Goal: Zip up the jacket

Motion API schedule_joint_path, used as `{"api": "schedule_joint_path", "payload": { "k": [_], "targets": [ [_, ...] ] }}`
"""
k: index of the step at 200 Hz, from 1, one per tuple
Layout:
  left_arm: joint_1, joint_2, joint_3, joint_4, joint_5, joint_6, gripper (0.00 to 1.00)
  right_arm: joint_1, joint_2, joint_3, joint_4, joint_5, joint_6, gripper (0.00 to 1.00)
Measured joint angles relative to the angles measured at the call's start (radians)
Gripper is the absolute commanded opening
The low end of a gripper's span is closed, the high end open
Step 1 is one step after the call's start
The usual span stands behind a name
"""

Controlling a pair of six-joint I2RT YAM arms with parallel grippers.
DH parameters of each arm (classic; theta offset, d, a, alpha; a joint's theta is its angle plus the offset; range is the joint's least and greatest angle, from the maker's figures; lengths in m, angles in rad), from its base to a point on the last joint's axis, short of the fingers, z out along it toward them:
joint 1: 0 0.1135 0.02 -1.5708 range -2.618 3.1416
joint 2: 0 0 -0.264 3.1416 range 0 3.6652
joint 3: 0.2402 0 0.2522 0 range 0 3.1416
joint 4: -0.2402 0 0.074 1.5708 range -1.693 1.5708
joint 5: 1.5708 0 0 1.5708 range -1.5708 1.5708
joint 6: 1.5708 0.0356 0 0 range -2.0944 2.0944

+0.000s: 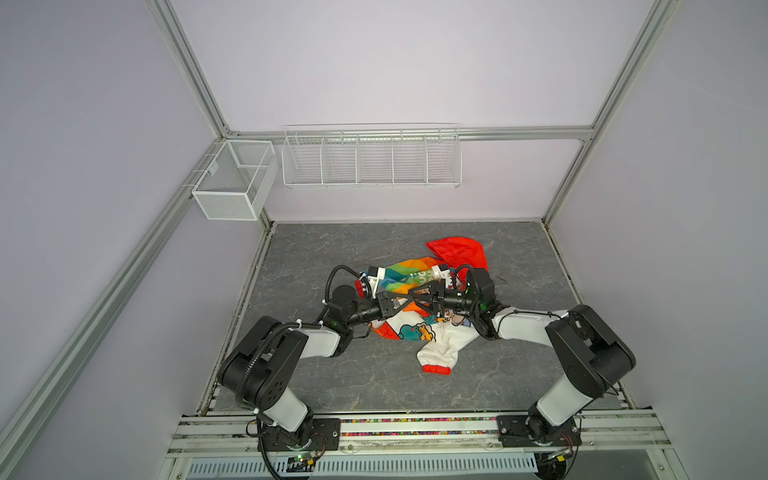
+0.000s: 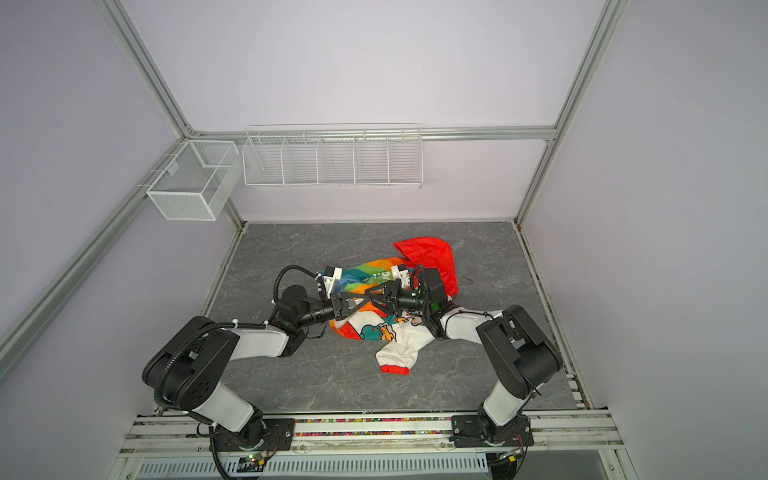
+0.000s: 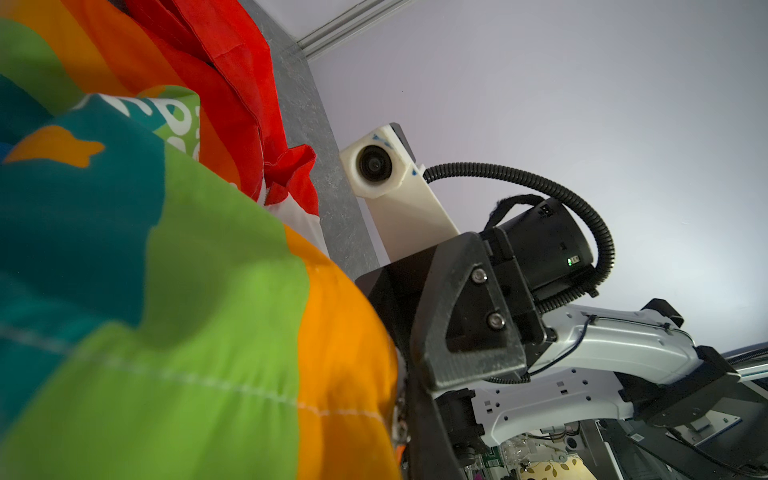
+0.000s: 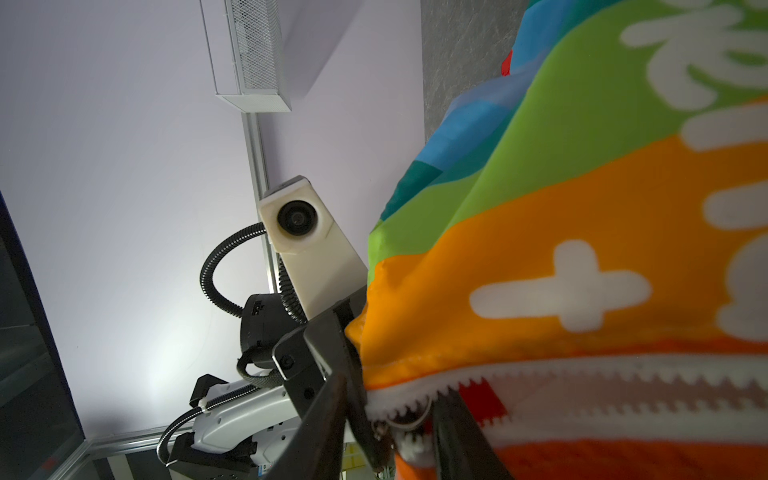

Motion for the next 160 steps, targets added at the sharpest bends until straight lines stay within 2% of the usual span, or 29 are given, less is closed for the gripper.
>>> {"api": "schedule_joint_path", "payload": {
  "k": [69, 160],
  "targets": [
    [-0.001, 0.000, 0.000, -0.002, 0.001, 0.000, 0.06, -0.008, -0.070, -0.007, -0.080, 0.011, -0.042, 0.35],
    [0.000, 0.000, 0.000, -0.001, 0.001, -0.001, 0.06, -0.009, -0.073, -0.007, -0.101, 0.011, -0.054, 0.23]
  ]
}}
